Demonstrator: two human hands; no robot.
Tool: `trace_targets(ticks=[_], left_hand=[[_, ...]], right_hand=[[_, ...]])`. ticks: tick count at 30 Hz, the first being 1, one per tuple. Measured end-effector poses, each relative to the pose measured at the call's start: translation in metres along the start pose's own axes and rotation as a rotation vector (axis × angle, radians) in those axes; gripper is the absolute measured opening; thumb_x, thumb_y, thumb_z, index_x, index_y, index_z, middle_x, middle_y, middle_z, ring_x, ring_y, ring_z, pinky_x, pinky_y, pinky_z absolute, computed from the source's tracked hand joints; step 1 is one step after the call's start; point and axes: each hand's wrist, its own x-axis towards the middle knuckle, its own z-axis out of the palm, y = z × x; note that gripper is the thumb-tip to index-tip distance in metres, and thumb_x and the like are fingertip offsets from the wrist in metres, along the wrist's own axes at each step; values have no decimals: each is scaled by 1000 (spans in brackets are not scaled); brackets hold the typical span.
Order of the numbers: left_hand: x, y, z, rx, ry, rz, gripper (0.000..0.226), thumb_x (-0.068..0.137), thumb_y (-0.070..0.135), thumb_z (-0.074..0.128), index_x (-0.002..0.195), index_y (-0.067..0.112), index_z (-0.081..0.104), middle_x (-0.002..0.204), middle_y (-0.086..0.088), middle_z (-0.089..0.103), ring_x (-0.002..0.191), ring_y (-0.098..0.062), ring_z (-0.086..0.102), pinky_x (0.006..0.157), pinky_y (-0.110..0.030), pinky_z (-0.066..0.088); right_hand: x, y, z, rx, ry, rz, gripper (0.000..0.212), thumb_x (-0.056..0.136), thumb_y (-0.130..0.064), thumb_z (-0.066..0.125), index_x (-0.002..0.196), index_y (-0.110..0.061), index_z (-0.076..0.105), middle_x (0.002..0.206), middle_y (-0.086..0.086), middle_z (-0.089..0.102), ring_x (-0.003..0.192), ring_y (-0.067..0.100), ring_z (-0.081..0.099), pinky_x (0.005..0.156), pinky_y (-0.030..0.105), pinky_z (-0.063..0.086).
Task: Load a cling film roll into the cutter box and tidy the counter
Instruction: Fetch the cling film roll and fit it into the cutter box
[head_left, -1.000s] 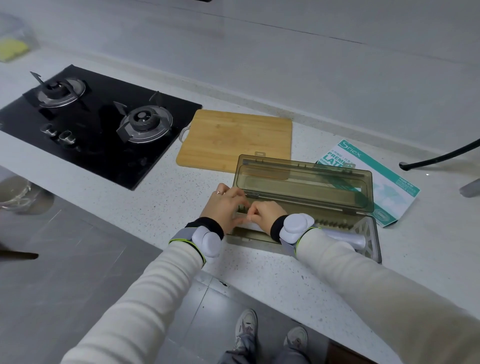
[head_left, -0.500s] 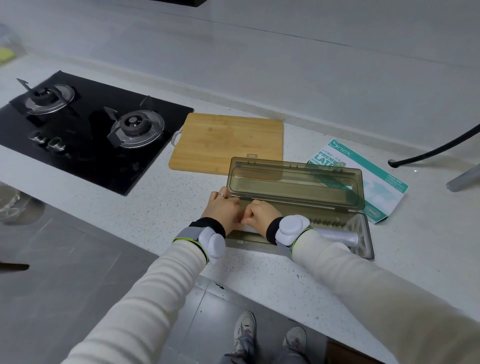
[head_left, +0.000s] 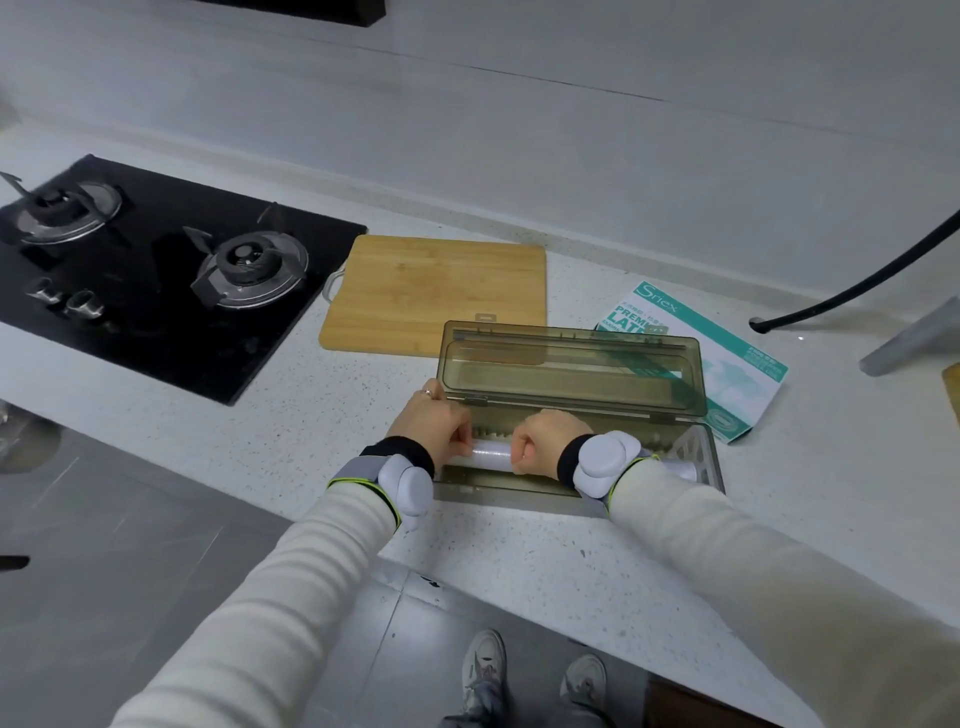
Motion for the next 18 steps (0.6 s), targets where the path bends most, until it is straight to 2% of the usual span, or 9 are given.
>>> trace_targets(ticks=[3, 6, 10, 13, 15, 18], left_hand=[[1, 0, 0, 2, -2, 14, 14, 84, 29, 67, 90, 18, 70, 107, 2, 58, 113, -21, 36, 88, -24, 41], [1, 0, 2, 3, 20, -14, 12, 79, 28, 73, 83, 17, 71, 115, 3, 49, 112, -19, 33, 90, -30, 46], [1, 2, 2, -7, 5, -44, 10, 78, 25, 74, 82, 17, 69, 121, 6, 46, 114, -15, 32, 85, -29, 51], [2, 4, -1, -17, -5, -48, 9, 79, 26, 73, 82, 18, 70, 120, 7, 46, 115, -13, 34, 82, -25, 48], [3, 4, -3, -28, -5, -57, 9, 78, 26, 73, 80, 19, 68, 119, 7, 46, 114, -14, 37, 82, -23, 45], [4, 3, -6, -34, 0, -66, 10, 78, 28, 74, 80, 20, 69, 119, 7, 46, 113, -14, 38, 82, -22, 41]], right_hand=[[-8, 12, -1, -77, 13, 46, 18, 80, -17, 57, 87, -13, 73, 99, 3, 72, 86, 22, 63, 67, 27, 47], [-17, 26, -4, -112, -15, 98, 19, 79, -18, 59, 88, -11, 74, 99, 6, 72, 88, 25, 66, 70, 30, 52], [-33, 45, -10, -148, -34, 166, 21, 79, -21, 59, 91, -12, 73, 98, 7, 72, 79, 23, 59, 66, 27, 47], [-46, 60, -13, -162, -30, 230, 22, 79, -20, 58, 92, -12, 73, 91, 7, 70, 75, 22, 56, 67, 26, 49], [-54, 69, -16, -154, -38, 266, 21, 79, -19, 57, 90, -12, 73, 89, 6, 68, 79, 24, 61, 72, 28, 52], [-64, 79, -17, -162, -33, 311, 23, 80, -17, 55, 94, -11, 72, 102, 7, 70, 97, 27, 64, 84, 31, 52]])
